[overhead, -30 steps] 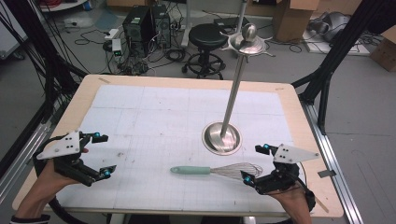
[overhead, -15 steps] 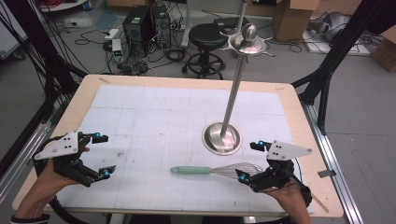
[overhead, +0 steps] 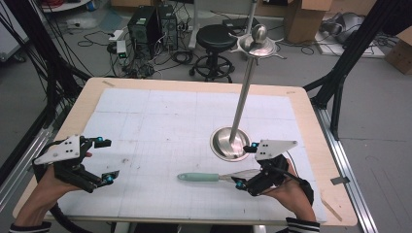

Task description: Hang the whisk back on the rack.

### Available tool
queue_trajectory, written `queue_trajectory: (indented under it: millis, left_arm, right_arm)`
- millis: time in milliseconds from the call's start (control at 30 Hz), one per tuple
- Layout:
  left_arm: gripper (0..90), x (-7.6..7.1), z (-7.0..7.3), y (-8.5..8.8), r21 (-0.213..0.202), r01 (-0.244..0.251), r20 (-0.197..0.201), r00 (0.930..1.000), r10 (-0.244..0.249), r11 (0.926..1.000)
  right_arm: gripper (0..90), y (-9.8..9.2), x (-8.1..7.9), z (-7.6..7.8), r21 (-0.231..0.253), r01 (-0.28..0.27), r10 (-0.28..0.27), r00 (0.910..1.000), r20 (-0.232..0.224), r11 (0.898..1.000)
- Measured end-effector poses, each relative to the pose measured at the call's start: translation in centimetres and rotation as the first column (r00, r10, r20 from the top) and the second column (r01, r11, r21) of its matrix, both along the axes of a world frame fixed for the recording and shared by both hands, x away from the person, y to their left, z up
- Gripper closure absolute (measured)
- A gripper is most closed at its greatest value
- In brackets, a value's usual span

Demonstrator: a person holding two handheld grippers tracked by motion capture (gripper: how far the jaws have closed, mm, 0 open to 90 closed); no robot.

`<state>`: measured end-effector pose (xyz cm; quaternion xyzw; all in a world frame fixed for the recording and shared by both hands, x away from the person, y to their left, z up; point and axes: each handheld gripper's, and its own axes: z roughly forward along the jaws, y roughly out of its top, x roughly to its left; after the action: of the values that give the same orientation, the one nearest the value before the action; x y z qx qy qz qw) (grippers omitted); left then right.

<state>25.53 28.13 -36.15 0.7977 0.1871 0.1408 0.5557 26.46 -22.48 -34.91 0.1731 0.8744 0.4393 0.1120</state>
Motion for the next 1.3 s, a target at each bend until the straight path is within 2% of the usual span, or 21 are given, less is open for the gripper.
queue_trajectory:
  millis: [167,200,300,367,500,667,800,900,1033,1233,1300]
  left_arm:
    - [1.7,0.1,0.0,-0.2,0.010,0.000,0.000,1.0000,0.000,0.9999]
    - [1.7,0.1,0.0,-0.2,0.014,0.001,0.000,1.0000,-0.001,0.9999]
    - [1.7,0.1,0.0,-0.2,0.013,0.002,0.001,1.0000,-0.002,0.9999]
    - [1.7,0.1,0.0,-0.1,0.013,0.003,0.000,1.0000,-0.003,0.9999]
    - [1.7,0.2,-0.1,-0.2,0.020,0.009,0.000,1.0000,-0.009,0.9998]
    - [1.7,0.2,-0.1,-0.3,0.027,0.006,-0.003,1.0000,-0.006,0.9996]
    - [1.7,0.2,-0.1,-0.3,0.030,0.008,-0.003,1.0000,-0.008,0.9995]
    - [1.7,0.2,-0.3,-0.3,0.036,0.008,-0.004,1.0000,-0.008,0.9993]
    - [1.7,0.2,-0.3,-0.4,0.037,0.010,-0.005,0.9999,-0.010,0.9993]
    - [1.7,0.3,-0.4,-0.5,0.040,0.006,-0.007,1.0000,-0.005,0.9992]
    - [1.7,0.3,-0.6,-0.5,0.049,0.001,-0.010,0.9999,0.000,0.9988]
  right_arm:
    - [0.6,1.6,0.8,-0.4,-0.061,-0.056,0.055,0.9982,-0.025,0.997]
    - [0.6,1.9,1.1,-0.5,-0.070,-0.066,0.065,0.9977,-0.019,0.995]
    - [0.5,2.8,1.4,-0.8,-0.100,-0.094,0.089,0.9946,-0.054,0.991]
    - [0.5,3.4,1.7,-1.0,-0.121,-0.125,0.117,0.9904,-0.075,0.985]
    - [0.6,4.7,2.0,-1.4,-0.158,-0.158,0.147,0.9859,-0.081,0.975]
    - [0.6,6.5,2.5,-2.4,-0.227,-0.205,0.184,0.9768,-0.110,0.952]
    - [0.5,7.2,2.8,-3.0,-0.263,-0.221,0.195,0.9732,-0.121,0.939]
    - [0.6,7.6,2.9,-3.4,-0.280,-0.216,0.183,0.9735,-0.137,0.936]
    - [0.6,8.0,3.0,-3.8,-0.291,-0.245,0.200,0.9642,-0.174,0.925]
    - [0.7,8.7,3.5,-4.8,-0.304,-0.254,0.197,0.9589,-0.204,0.918]
    - [6.4,8.9,3.5,-5.1,-0.325,-0.237,0.171,0.9607,-0.219,0.916]
